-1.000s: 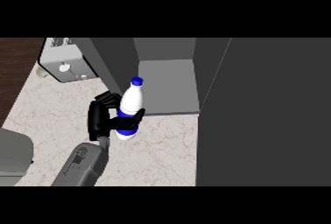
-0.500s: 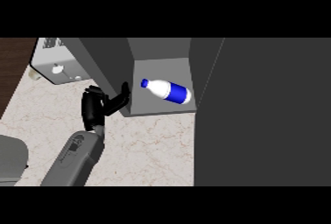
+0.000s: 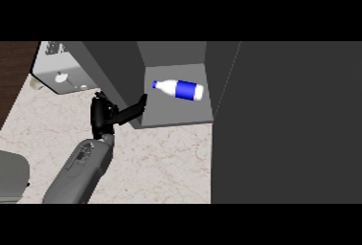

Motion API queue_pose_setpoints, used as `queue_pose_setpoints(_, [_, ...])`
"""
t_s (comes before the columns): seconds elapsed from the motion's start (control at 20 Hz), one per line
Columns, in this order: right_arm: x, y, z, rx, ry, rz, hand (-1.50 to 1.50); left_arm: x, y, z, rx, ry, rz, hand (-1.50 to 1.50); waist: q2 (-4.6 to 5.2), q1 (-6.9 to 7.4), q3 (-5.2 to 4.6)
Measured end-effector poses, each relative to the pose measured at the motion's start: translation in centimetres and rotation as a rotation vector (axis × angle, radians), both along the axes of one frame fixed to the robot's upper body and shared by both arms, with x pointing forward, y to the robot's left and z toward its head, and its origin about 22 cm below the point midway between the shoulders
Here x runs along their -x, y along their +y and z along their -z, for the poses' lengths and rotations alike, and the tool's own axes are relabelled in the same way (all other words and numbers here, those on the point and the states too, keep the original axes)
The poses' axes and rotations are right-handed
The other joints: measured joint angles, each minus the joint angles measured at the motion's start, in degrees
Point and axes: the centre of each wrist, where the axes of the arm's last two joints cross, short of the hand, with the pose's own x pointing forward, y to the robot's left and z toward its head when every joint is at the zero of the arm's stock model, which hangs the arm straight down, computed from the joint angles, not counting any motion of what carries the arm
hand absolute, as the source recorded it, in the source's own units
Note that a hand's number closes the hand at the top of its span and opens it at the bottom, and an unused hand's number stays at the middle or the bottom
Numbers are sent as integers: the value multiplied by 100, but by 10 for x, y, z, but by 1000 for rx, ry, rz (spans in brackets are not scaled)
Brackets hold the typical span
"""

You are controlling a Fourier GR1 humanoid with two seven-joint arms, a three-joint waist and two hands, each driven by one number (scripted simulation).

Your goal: Pick up the bottled water, place it into the cabinet and close the cabinet

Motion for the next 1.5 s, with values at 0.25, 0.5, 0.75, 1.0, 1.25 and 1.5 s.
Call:
queue_pose_setpoints(0.25, [-2, 0, -1, 0, -4, -13, -150, -2, 4, -1, -30, 12, -4, -150, -11, -44, 8])
queue_pose_setpoints(0.5, [-5, 1, -1, -5, -9, -30, -150, -2, 7, -1, -36, 15, -8, -150, 1, -90, 4])
queue_pose_setpoints(0.75, [-7, 1, -2, -1, -13, -34, -150, -2, 10, -3, -4, -1, 12, -150, 32, -105, -24])
queue_pose_setpoints(1.0, [-9, 1, -3, 2, -16, -33, -150, -1, 11, -3, 22, -29, 33, -150, 51, -92, -46])
queue_pose_setpoints(1.25, [-11, 0, -5, 7, -21, -21, -150, 0, 8, -1, 59, -44, 45, -150, 54, -46, -55])
queue_pose_setpoints(1.5, [-12, -1, -7, 16, -17, -10, -150, 2, 4, 0, 86, -58, 59, -150, 48, 30, -62])
